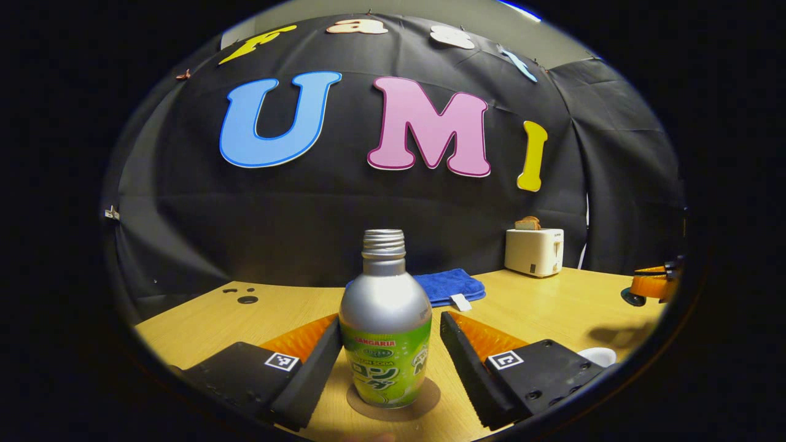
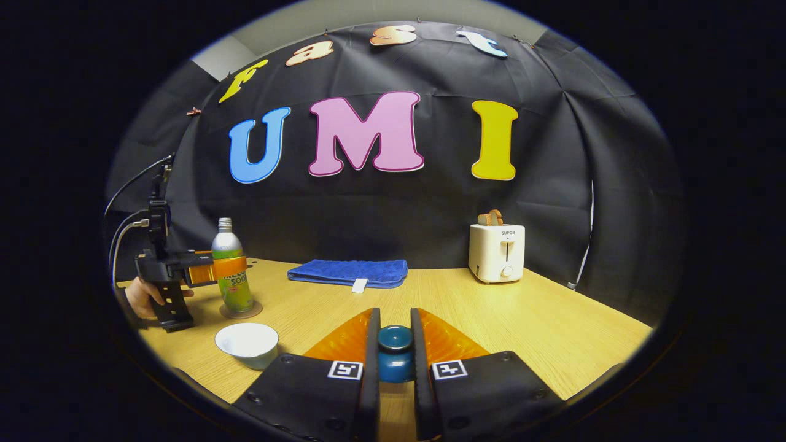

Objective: Open the teacup lid with one hand, grasp the water bottle and pour water into the teacup with the other hand; after pouring, place the water bottle on the coaster and then close the teacup lid.

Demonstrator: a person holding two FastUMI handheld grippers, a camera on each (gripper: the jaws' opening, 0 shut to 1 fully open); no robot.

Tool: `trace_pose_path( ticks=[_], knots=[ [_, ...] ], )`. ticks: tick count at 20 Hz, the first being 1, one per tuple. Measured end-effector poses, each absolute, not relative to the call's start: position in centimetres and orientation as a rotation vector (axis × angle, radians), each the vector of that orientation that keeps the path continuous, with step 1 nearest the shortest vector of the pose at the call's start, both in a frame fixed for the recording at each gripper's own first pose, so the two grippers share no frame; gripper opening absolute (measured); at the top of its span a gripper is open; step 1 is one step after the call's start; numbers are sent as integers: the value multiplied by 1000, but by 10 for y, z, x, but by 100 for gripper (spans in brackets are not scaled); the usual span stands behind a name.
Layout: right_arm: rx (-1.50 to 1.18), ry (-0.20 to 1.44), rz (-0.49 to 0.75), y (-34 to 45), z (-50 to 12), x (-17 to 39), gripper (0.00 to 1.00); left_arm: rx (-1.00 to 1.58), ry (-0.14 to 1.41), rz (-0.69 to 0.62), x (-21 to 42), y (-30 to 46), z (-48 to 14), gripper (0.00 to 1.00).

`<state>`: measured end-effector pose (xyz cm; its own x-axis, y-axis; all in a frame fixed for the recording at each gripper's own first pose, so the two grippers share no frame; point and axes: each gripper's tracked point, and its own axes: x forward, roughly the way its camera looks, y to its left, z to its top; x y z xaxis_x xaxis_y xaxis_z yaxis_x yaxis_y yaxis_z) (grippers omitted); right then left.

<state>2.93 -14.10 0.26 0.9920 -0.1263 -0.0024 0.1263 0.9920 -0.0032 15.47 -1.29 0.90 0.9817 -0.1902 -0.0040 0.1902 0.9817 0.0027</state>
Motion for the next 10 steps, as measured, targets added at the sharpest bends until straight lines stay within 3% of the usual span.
trace_pose_path(
  ticks=[10],
  knots=[
    [-2, 1, -121, -138, 3, 31, 26, -55, 36, -126, 82, 23, -7, 96]
  ],
)
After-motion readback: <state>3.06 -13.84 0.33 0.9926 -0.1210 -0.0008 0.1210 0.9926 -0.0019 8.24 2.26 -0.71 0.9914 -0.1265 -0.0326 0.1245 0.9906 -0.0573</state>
